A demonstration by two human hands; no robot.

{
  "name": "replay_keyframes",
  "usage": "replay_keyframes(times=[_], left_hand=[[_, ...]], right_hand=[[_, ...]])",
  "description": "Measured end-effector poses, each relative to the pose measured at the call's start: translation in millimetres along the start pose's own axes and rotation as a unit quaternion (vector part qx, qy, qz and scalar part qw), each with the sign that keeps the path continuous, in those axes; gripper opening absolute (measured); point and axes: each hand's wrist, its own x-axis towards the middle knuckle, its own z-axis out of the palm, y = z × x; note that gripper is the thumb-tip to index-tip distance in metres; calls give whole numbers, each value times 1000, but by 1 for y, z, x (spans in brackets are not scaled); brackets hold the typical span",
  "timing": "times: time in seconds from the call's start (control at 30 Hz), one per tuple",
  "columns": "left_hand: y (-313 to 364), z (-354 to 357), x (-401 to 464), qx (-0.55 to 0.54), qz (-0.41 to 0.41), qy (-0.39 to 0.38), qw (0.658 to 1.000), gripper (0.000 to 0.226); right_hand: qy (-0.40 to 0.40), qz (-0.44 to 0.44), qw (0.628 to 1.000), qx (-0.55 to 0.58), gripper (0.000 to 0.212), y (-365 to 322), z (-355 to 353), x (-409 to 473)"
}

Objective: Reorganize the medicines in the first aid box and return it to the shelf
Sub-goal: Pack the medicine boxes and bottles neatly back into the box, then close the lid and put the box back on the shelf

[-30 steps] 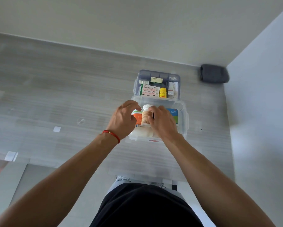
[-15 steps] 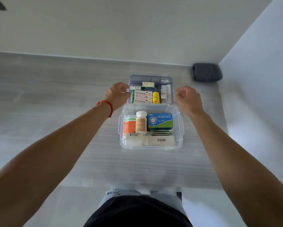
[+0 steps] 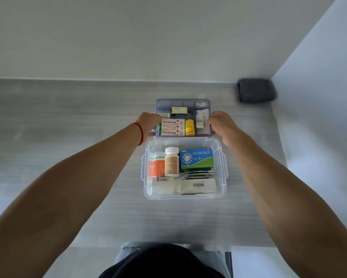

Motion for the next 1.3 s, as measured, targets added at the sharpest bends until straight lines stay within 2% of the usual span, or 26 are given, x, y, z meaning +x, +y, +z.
replay_keyframes(times=[0.1, 0.23, 0.33, 0.47, 0.57, 0.9, 1.07, 1.3], left_hand=[[1, -3, 5, 31, 46, 38, 998, 15], [11, -7, 4, 14, 109, 119, 987, 18], [24, -10, -20, 99, 179, 162, 965, 27], [22, -22, -62, 67, 274, 179, 943, 25], [-1, -33, -87, 43, 271, 146, 951, 30], [-108, -32, -142, 148, 262, 150, 942, 41], [-123, -21, -151, 149, 262, 175, 937, 39], [-128, -14, -161, 175, 265, 194, 928, 39]], right_hand=[[13, -6, 1000, 1, 29, -7, -4, -2], [63, -63, 995, -42, 29, -32, -15, -14], [120, -124, 982, -72, 27, -51, -29, -31], [163, -175, 968, -78, 15, -57, -49, -57], [161, -184, 967, -75, 22, -43, -56, -80], [67, -179, 979, -76, 26, 58, -31, -148], [85, -191, 971, -117, 36, 83, -17, -154], [99, -216, 958, -158, 34, 87, -13, -158]])
